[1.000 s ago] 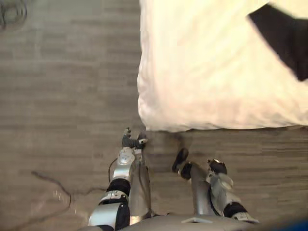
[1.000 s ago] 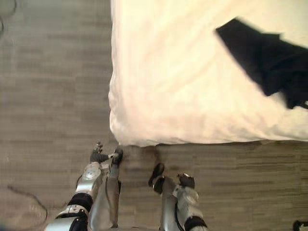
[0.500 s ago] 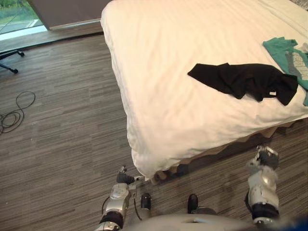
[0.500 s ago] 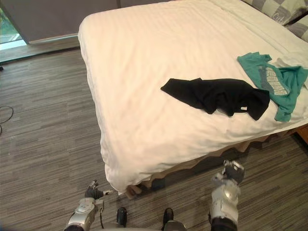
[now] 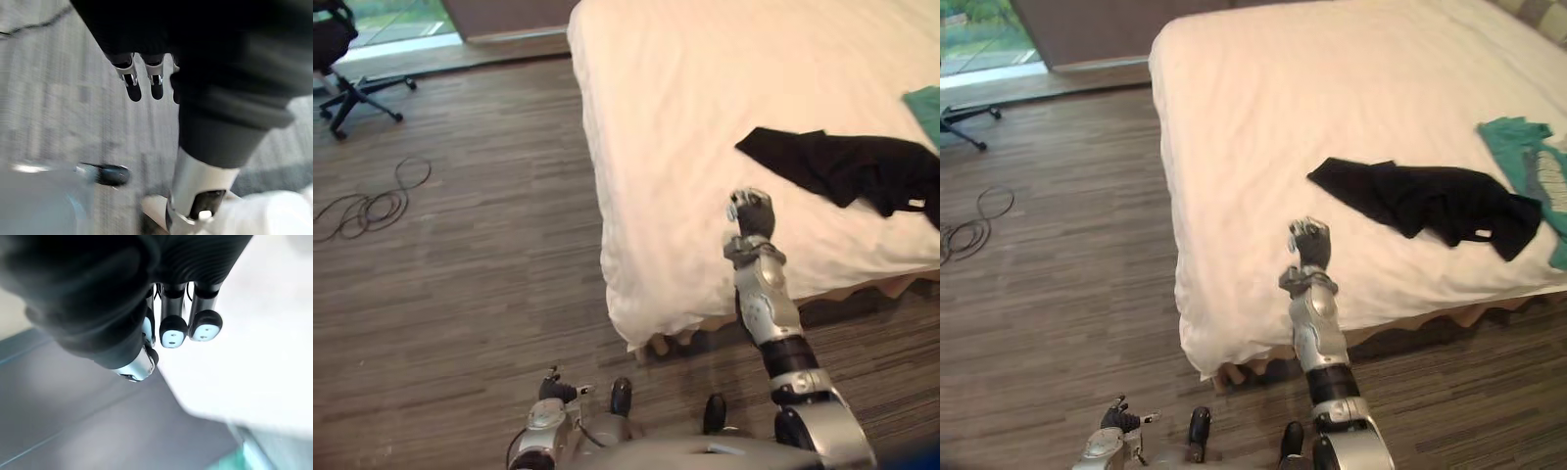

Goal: Tidy the bed and pick cloth on bed and put in laundry

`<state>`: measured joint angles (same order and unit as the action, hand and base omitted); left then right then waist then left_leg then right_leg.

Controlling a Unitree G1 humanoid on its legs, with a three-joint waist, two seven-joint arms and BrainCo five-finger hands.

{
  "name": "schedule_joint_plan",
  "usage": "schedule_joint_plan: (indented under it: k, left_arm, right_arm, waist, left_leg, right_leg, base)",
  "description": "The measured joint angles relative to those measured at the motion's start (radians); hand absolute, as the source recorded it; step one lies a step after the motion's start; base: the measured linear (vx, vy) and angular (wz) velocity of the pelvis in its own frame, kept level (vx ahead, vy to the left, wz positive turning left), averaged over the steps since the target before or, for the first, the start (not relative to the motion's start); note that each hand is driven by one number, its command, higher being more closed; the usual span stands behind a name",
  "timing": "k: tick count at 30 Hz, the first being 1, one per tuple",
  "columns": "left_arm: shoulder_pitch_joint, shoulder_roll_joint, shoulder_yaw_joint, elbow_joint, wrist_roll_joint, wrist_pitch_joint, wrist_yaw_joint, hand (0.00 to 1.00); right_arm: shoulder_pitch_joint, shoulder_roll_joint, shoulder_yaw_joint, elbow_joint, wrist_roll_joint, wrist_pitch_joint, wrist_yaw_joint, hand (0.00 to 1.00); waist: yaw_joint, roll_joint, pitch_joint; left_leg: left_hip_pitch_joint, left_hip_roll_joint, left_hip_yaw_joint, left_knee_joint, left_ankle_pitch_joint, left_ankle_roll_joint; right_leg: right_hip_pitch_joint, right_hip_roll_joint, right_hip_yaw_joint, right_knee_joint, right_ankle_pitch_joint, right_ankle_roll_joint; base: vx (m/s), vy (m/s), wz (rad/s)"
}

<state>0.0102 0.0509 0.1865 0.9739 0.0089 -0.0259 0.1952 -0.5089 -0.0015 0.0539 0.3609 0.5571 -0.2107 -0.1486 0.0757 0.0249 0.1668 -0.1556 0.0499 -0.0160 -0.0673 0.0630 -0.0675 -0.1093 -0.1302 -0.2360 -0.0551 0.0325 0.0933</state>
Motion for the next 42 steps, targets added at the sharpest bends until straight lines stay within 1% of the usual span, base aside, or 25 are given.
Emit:
schedule_joint_plan:
  k: [2, 3, 5, 7, 10, 12, 14, 15, 17, 19, 24, 25, 26, 27, 28, 30, 31, 32, 34, 35, 36, 37, 38, 40, 42]
  left_arm:
    - [-0.018, -0.006, 0.007, 0.000, -0.033, 0.000, 0.008, 0.00]
    - [-0.032, -0.012, 0.021, -0.003, -0.053, -0.003, 0.009, 0.00]
    - [-0.036, -0.026, 0.035, -0.020, -0.077, -0.018, 0.013, 0.00]
    - [-0.039, -0.039, 0.060, -0.044, -0.099, -0.029, 0.013, 0.00]
    - [-0.058, -0.053, 0.060, -0.051, -0.108, -0.039, 0.011, 0.00]
    - [-0.095, -0.068, 0.061, -0.061, -0.113, -0.052, 0.007, 0.00]
    - [-0.132, -0.074, 0.062, -0.070, -0.146, -0.068, 0.005, 0.00]
    - [-0.157, -0.079, 0.063, -0.090, -0.163, -0.075, 0.004, 0.00]
    - [-0.185, -0.082, 0.081, -0.111, -0.200, -0.096, -0.001, 0.00]
    - [-0.199, -0.087, 0.128, -0.135, -0.254, -0.104, -0.003, 0.00]
    - [-0.228, -0.113, 0.253, -0.177, -0.278, -0.118, -0.003, 0.00]
    - [-0.245, -0.120, 0.286, -0.188, -0.302, -0.117, -0.005, 0.00]
    - [-0.251, -0.123, 0.297, -0.192, -0.306, -0.117, -0.005, 0.00]
    - [-0.257, -0.126, 0.306, -0.202, -0.314, -0.118, -0.005, 0.00]
    - [-0.261, -0.125, 0.308, -0.207, -0.314, -0.118, -0.005, 0.00]
    - [-0.263, -0.129, 0.308, -0.206, -0.314, -0.118, -0.009, 0.00]
    - [-0.263, -0.131, 0.309, -0.206, -0.314, -0.117, -0.016, 0.00]
    - [-0.263, -0.131, 0.312, -0.206, -0.314, -0.117, -0.016, 0.00]
    - [-0.263, -0.130, 0.315, -0.207, -0.315, -0.117, -0.016, 0.00]
    - [-0.265, -0.131, 0.312, -0.210, -0.315, -0.117, -0.018, 0.00]
    - [-0.267, -0.131, 0.304, -0.211, -0.315, -0.118, -0.020, 0.00]
    - [-0.267, -0.134, 0.285, -0.211, -0.314, -0.118, -0.023, 0.00]
    - [-0.267, -0.135, 0.272, -0.211, -0.314, -0.118, -0.023, 0.00]
    - [-0.262, -0.136, 0.262, -0.204, -0.313, -0.117, -0.022, 0.00]
    - [-0.237, -0.135, 0.243, -0.204, -0.311, -0.116, -0.022, 0.00]
  right_arm:
    - [-0.084, -0.002, -0.001, 0.020, 0.063, -0.014, 0.017, 1.00]
    - [-0.119, -0.008, -0.018, 0.025, 0.092, -0.020, 0.017, 1.00]
    - [-0.149, -0.010, -0.070, 0.026, 0.108, -0.037, 0.009, 1.00]
    - [-0.158, -0.011, -0.134, 0.026, 0.108, -0.054, -0.012, 1.00]
    - [-0.163, -0.035, -0.222, 0.013, 0.130, -0.091, -0.034, 1.00]
    - [-0.210, -0.073, -0.226, -0.040, 0.131, -0.132, -0.030, 1.00]
    - [-0.257, -0.104, -0.242, -0.037, 0.129, -0.151, -0.029, 1.00]
    - [-0.295, -0.136, -0.250, -0.045, 0.127, -0.168, -0.029, 1.00]
    - [-0.326, -0.156, -0.264, -0.082, 0.126, -0.180, -0.029, 1.00]
    - [-0.330, -0.160, -0.283, -0.139, 0.124, -0.182, -0.029, 1.00]
    - [-0.328, -0.178, -0.368, -0.252, 0.125, -0.180, -0.030, 1.00]
    - [-0.322, -0.201, -0.415, -0.288, 0.126, -0.185, -0.031, 1.00]
    - [-0.316, -0.218, -0.434, -0.297, 0.126, -0.190, -0.032, 1.00]
    - [-0.306, -0.248, -0.486, -0.303, 0.127, -0.195, -0.040, 1.00]
    - [-0.286, -0.270, -0.564, -0.274, 0.137, -0.196, -0.075, 1.00]
    - [-0.227, -0.304, -0.662, -0.174, 0.169, -0.187, -0.125, 1.00]
    - [-0.160, -0.316, -0.723, -0.119, 0.192, -0.176, -0.153, 1.00]
    - [-0.080, -0.315, -0.758, -0.096, 0.209, -0.167, -0.170, 1.00]
    - [0.006, -0.310, -0.774, -0.090, 0.209, -0.155, -0.174, 1.00]
    - [0.050, -0.312, -0.783, -0.094, 0.208, -0.148, -0.173, 1.00]
    - [0.092, -0.313, -0.787, -0.098, 0.205, -0.142, -0.170, 0.00]
    - [0.144, -0.311, -0.780, -0.103, 0.198, -0.138, -0.166, 0.00]
    - [0.206, -0.308, -0.762, -0.107, 0.158, -0.128, -0.165, 0.00]
    - [0.287, -0.301, -0.708, -0.111, 0.095, -0.108, -0.159, 0.00]
    - [0.355, -0.271, -0.622, -0.109, 0.032, -0.076, -0.145, 0.00]
  waist:
    - [0.011, 0.014, 0.053]
    - [0.025, 0.021, 0.091]
    - [0.030, 0.029, 0.142]
    - [0.033, 0.034, 0.172]
    - [0.031, 0.056, 0.200]
    - [0.023, 0.084, 0.226]
    - [0.020, 0.101, 0.233]
    - [0.020, 0.117, 0.240]
    - [0.022, 0.127, 0.245]
    - [0.022, 0.126, 0.245]
    - [0.022, 0.112, 0.253]
    - [0.020, 0.108, 0.254]
    - [0.020, 0.105, 0.255]
    - [0.016, 0.099, 0.260]
    - [0.014, 0.089, 0.266]
    - [-0.001, 0.087, 0.267]
    - [-0.005, 0.087, 0.268]
    - [-0.015, 0.089, 0.270]
    - [-0.029, 0.089, 0.271]
    - [-0.045, 0.088, 0.271]
    - [-0.061, 0.088, 0.272]
    - [-0.067, 0.088, 0.272]
    - [-0.069, 0.088, 0.271]
    - [-0.073, 0.085, 0.270]
    - [-0.076, 0.070, 0.261]
  left_leg:
    - [-0.049, -0.004, 0.001, 0.014, 0.012, 0.002]
    - [-0.071, -0.006, 0.004, 0.020, 0.016, 0.005]
    - [-0.110, -0.012, 0.004, 0.026, 0.025, 0.008]
    - [-0.153, -0.025, 0.011, 0.037, 0.027, 0.011]
    - [-0.219, -0.045, 0.035, 0.036, 0.038, 0.024]
    - [-0.272, -0.059, 0.055, 0.036, 0.047, 0.028]
    - [-0.313, -0.063, 0.062, 0.034, 0.059, 0.030]
    - [-0.344, -0.064, 0.065, 0.032, 0.067, 0.036]
    - [-0.385, -0.064, 0.081, 0.029, 0.076, 0.035]
    - [-0.410, -0.066, 0.120, 0.015, 0.085, 0.045]
    - [-0.454, -0.073, 0.195, 0.017, 0.085, 0.046]
    - [-0.475, -0.073, 0.216, 0.017, 0.083, 0.043]
    - [-0.483, -0.072, 0.225, 0.016, 0.083, 0.043]
    - [-0.494, -0.071, 0.240, 0.016, 0.083, 0.043]
    - [-0.497, -0.069, 0.259, 0.015, 0.084, 0.045]
    - [-0.502, -0.064, 0.271, 0.013, 0.084, 0.045]
    - [-0.502, -0.059, 0.284, 0.008, 0.082, 0.042]
    - [-0.498, -0.051, 0.296, 0.006, 0.078, 0.037]
    - [-0.484, -0.042, 0.313, -0.001, 0.075, 0.033]
    - [-0.468, -0.033, 0.326, -0.001, 0.068, 0.031]
    - [-0.443, -0.023, 0.334, 0.000, 0.062, 0.029]
    - [-0.402, -0.007, 0.337, 0.001, 0.054, 0.021]
    - [-0.357, 0.010, 0.338, 0.006, 0.046, 0.013]
    - [-0.308, 0.029, 0.337, 0.023, 0.027, 0.007]
    - [-0.264, 0.049, 0.342, 0.053, 0.002, -0.001]
  right_leg:
    - [-0.064, -0.010, 0.004, 0.046, -0.005, -0.002]
    - [-0.098, -0.016, 0.009, 0.075, -0.012, -0.003]
    - [-0.168, -0.036, 0.015, 0.151, -0.041, -0.002]
    - [-0.243, -0.057, 0.031, 0.221, -0.065, 0.003]
    - [-0.351, -0.084, 0.059, 0.287, -0.082, 0.009]
    - [-0.433, -0.099, 0.086, 0.319, -0.082, 0.009]
    - [-0.483, -0.100, 0.102, 0.322, -0.072, 0.017]
    - [-0.515, -0.098, 0.113, 0.320, -0.062, 0.016]
    - [-0.564, -0.098, 0.127, 0.316, -0.048, 0.018]
    - [-0.614, -0.093, 0.159, 0.318, -0.037, 0.020]
    - [-0.697, -0.085, 0.241, 0.320, -0.010, 0.024]
    - [-0.729, -0.079, 0.264, 0.319, 0.000, 0.024]
    - [-0.741, -0.076, 0.273, 0.317, 0.006, 0.023]
    - [-0.761, -0.070, 0.293, 0.314, 0.013, 0.023]
    - [-0.774, -0.063, 0.310, 0.310, 0.019, 0.024]
    - [-0.783, -0.055, 0.323, 0.306, 0.022, 0.023]
    - [-0.790, -0.045, 0.336, 0.300, 0.027, 0.020]
    - [-0.790, -0.039, 0.345, 0.293, 0.031, 0.017]
    - [-0.789, -0.027, 0.358, 0.293, 0.032, 0.016]
    - [-0.780, -0.016, 0.360, 0.292, 0.033, 0.015]
    - [-0.757, -0.007, 0.361, 0.288, 0.033, 0.015]
    - [-0.706, 0.008, 0.361, 0.266, 0.034, 0.012]
    - [-0.650, 0.023, 0.356, 0.249, 0.033, 0.006]
    - [-0.590, 0.039, 0.347, 0.242, 0.023, -0.009]
    - [-0.535, 0.054, 0.340, 0.237, 0.010, -0.020]
  base:
    - [-0.08, 0.043, 0.00]
    - [-0.06, 0.018, 0.00]
    - [-0.06, 0.019, 0.06]
    - [-0.04, 0.046, 0.02]
    - [-0.04, 0.061, -0.07]
    - [-0.07, 0.053, -0.20]
    - [-0.07, 0.030, -0.09]
    - [-0.09, 0.025, -0.05]
    - [-0.07, 0.021, -0.14]
    - [-0.04, 0.031, -0.24]
    - [-0.03, 0.022, -0.36]
    - [-0.03, 0.001, -0.30]
    - [-0.03, -0.012, -0.39]
    - [-0.01, -0.022, -0.42]
    - [-0.01, -0.030, -0.42]
    - [0.03, -0.031, -0.30]
    - [0.07, -0.048, -0.38]
    - [0.08, -0.060, -0.42]
    - [0.07, -0.067, -0.41]
    - [0.07, -0.087, -0.47]
    - [0.06, -0.106, -0.50]
    - [0.05, -0.111, -0.40]
    - [0.03, -0.099, -0.27]
    - [0.03, -0.093, -0.15]
    - [0.04, -0.091, -0.25]
